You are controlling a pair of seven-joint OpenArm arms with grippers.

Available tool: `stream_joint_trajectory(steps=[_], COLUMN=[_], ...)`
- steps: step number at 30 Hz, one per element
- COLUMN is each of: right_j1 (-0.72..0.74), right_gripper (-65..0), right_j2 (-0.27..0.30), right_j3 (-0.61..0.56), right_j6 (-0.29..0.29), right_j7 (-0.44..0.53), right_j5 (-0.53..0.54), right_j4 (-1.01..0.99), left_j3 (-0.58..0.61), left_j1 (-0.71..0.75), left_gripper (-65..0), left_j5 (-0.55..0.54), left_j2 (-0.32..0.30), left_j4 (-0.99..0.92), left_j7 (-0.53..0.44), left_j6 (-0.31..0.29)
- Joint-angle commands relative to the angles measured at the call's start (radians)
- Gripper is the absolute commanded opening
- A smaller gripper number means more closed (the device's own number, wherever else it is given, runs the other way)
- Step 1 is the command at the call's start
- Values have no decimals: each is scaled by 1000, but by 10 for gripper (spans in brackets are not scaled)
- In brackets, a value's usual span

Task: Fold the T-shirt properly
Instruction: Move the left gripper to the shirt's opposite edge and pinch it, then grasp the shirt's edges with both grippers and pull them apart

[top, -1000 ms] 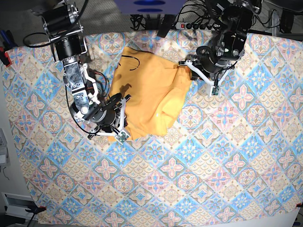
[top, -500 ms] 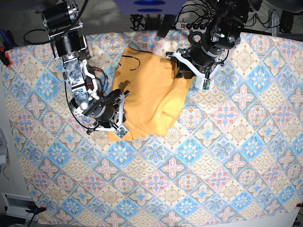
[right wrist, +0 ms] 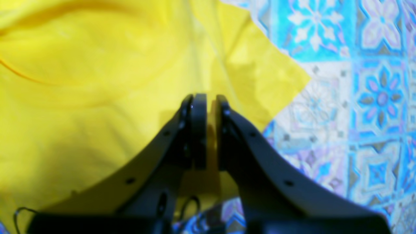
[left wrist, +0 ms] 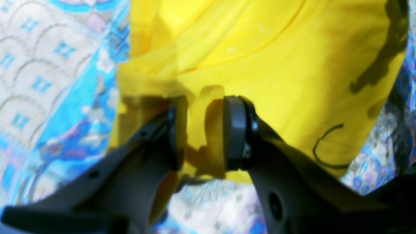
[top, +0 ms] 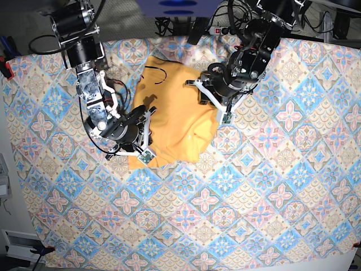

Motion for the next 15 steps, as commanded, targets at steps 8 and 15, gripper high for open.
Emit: stream_joint_trajectory(steps=[8, 15], right_j1=[-12, -12], right_gripper=[-600, -600], right_j2=[3, 3], right_j3=[9, 9], right_j6=[-3, -3], right_j7=[13, 16], right_j5=[0, 0], right_j4=[69, 71], left_j3=[-178, -215], left_j1=[4, 50], left_gripper=[-474, -474], left_j5=[44, 100], left_j2=[-1, -1], left_j4=[-25, 13], left_j7=[-16, -17], left_j6=[-8, -8])
